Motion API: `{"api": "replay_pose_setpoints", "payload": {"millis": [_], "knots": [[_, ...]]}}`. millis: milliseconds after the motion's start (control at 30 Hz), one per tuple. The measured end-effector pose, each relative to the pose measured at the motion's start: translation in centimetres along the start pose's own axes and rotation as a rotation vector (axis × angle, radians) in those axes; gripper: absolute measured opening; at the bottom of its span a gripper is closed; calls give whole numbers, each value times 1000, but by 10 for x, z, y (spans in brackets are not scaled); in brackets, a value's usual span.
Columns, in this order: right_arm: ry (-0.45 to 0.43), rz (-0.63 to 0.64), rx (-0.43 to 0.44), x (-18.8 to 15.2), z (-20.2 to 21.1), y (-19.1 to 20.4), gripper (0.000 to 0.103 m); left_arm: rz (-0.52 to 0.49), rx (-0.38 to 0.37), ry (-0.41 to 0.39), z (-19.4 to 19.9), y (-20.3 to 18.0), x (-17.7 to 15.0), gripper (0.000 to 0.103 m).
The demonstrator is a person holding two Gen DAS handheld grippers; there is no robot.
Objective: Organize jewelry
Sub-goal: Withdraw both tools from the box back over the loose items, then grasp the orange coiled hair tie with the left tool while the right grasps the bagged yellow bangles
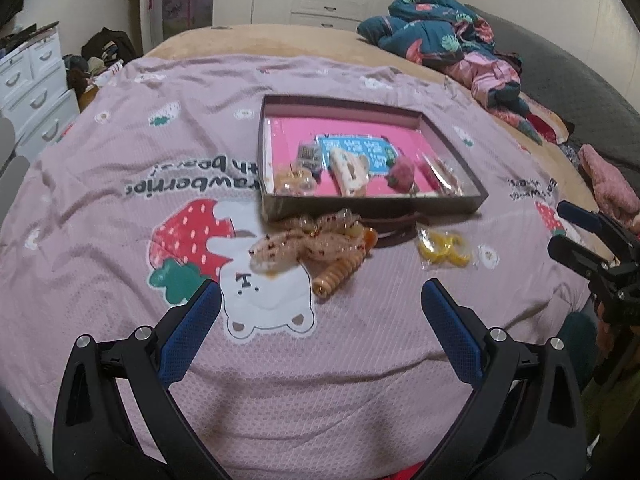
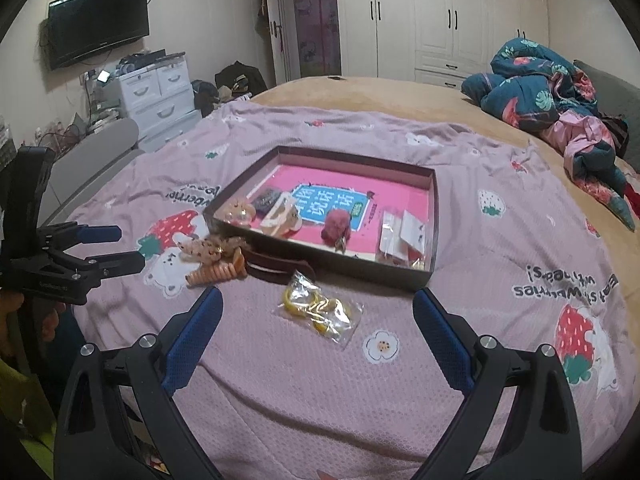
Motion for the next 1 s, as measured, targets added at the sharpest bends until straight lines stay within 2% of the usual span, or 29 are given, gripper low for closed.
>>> {"api": "replay_pose_setpoints", "payload": {"millis": [300, 500, 767, 1000], "knots": [[46, 42, -23, -8, -23, 0, 95, -2, -31, 81, -32, 5, -8, 93], [85, 49, -18, -13, -39, -2, 95, -23, -66, 135, -57, 5, -6, 84], [131, 71, -21, -18, -60, -3, 95, -31, -74, 165, -80, 10, 1, 70], [144, 92, -14, -18, -69, 0, 95, -26, -76, 167, -90, 12, 7, 68]]}}
Point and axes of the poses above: each gripper's, at about its wrist camera, not at the fingertips, and z roughly against the way its jaws point, y to its left, x to its top, the point moved 1 cm from there along -z, roughly the way its jaws point, and after that the axes turned 10 degrees about -x, right-handed, at the moved point
